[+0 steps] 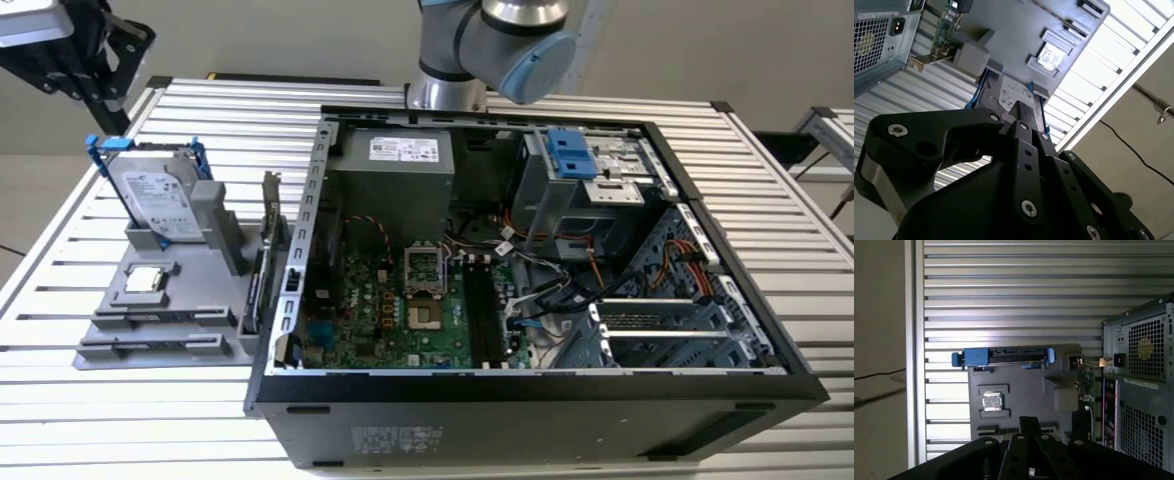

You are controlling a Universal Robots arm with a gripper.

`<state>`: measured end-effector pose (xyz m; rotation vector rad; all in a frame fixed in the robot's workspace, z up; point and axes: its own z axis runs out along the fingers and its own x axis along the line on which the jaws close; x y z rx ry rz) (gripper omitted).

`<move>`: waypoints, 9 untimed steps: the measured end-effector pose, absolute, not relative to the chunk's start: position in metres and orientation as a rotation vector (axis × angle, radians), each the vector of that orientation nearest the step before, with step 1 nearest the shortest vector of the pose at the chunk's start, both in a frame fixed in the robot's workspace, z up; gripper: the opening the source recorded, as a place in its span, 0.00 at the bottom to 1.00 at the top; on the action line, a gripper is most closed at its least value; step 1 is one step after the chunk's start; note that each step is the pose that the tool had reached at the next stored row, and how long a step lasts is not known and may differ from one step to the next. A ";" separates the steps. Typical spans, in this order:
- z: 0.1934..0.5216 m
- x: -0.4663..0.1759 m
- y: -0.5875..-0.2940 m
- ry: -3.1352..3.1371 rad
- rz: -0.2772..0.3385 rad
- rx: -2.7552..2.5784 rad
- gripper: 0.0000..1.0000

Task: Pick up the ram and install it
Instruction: 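Reach for the ram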

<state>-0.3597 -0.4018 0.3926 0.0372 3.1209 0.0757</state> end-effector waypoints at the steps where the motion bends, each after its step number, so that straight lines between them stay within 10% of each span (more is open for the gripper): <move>1: 0.393 -0.360 -0.402 3.121 0.076 0.037 0.00; 9: 0.393 -0.359 -0.404 3.121 0.076 0.037 0.00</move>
